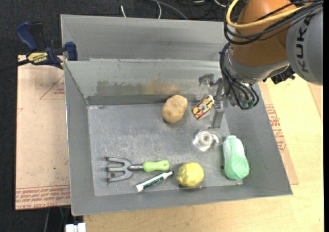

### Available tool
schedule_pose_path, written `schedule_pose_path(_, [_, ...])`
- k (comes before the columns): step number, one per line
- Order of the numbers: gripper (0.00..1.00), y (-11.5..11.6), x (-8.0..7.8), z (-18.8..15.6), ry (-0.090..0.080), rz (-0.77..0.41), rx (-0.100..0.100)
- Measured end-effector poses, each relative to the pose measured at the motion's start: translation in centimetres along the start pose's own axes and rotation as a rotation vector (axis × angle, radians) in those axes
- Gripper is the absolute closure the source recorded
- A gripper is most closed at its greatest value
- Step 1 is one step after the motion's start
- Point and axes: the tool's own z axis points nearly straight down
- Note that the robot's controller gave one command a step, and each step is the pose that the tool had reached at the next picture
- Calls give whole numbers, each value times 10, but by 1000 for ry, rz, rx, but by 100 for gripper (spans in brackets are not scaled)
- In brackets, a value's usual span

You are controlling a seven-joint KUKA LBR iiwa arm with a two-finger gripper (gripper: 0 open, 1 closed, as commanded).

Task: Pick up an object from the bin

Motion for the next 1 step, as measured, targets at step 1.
schedule_pose_path(1, [0, -34, -6, 81, -5, -14, 0])
